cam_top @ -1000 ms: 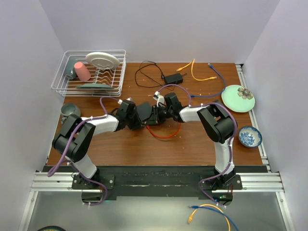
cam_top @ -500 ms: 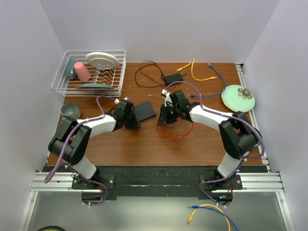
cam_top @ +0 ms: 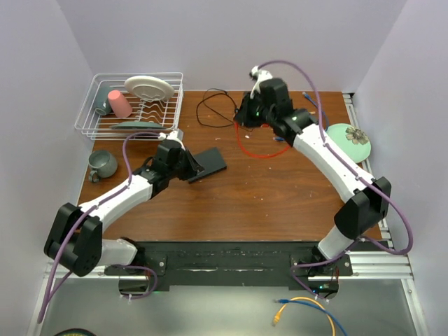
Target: Pull the plug from the switch port
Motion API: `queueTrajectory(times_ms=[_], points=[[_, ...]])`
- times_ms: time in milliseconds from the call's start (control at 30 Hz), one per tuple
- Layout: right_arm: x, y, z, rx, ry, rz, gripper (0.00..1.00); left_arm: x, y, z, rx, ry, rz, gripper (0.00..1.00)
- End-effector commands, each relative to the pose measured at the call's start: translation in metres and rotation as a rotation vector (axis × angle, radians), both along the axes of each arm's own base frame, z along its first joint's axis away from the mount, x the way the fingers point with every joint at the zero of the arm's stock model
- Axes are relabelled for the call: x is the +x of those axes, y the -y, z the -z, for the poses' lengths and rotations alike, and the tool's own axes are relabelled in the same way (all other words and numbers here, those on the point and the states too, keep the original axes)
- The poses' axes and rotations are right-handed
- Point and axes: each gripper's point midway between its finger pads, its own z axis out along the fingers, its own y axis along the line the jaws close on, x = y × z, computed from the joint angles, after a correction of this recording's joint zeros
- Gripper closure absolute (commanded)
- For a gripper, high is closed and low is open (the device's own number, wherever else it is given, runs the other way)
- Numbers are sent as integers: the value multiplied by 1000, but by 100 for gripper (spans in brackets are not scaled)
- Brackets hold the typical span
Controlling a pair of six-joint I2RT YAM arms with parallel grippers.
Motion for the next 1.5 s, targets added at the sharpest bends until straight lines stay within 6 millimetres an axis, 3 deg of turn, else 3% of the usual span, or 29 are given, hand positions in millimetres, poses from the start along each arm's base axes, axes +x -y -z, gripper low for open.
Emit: queueTrajectory(times_ms=[0, 33, 67, 133, 167, 200, 233, 267, 367, 500, 633, 833, 900, 1000, 1100, 1167, 1200, 1333, 1367, 1400, 1433, 1467], points=[[40, 46, -59, -20, 103, 188, 100, -8, 0, -2, -8, 11, 37, 90], [50, 55, -78, -10, 133, 234, 100, -10, -1, 1, -8, 4, 37, 91], [65, 70, -75, -15, 126, 278, 100, -11, -1, 0, -12, 9, 40, 91], [81, 83, -90, 11, 156, 320, 100, -14, -2, 5, -11, 4, 39, 91], [92, 99, -92, 1, 167, 372, 100, -14, -2, 6, -15, 9, 38, 91], [105, 105, -78, -30, 148, 400, 100, -17, -4, 11, -12, 0, 37, 91], [112, 113, -87, -33, 170, 434, 100, -17, -4, 11, -13, 3, 37, 91], [123, 130, -80, -44, 159, 487, 100, -18, -4, 12, -12, 0, 37, 91], [147, 150, -48, -33, 121, 582, 100, -21, -6, 15, 5, -2, 44, 92], [173, 164, -13, -52, 136, 663, 100, -21, -10, 12, 32, 13, 54, 92], [203, 168, 34, -46, 64, 690, 100, -23, -13, 6, 45, 26, 54, 93], [225, 181, 46, -88, 106, 734, 100, -21, -22, -3, 114, 38, 58, 94], [231, 183, 46, -87, 116, 735, 83, -20, -26, -8, 127, 57, 43, 94], [232, 188, 42, -95, 125, 768, 52, -18, -29, -13, 129, 72, 27, 94], [227, 192, 19, -47, 172, 798, 39, -16, -30, -15, 132, 71, 17, 94], [222, 180, 2, -5, 203, 773, 38, -11, -32, -19, 140, 80, -4, 95], [215, 178, -19, 15, 242, 776, 38, -11, -33, -20, 148, 78, -11, 95], [183, 138, -69, 108, 306, 692, 38, 4, -50, -33, 196, 110, -101, 95], [174, 127, -75, 132, 304, 668, 39, 9, -51, -40, 192, 122, -119, 95], [164, 114, -63, 135, 274, 622, 39, 13, -55, -41, 196, 119, -133, 95], [143, 95, -83, 177, 296, 563, 40, 19, -62, -42, 199, 119, -156, 95], [132, 82, -81, 193, 291, 515, 42, 25, -63, -49, 194, 127, -161, 95]])
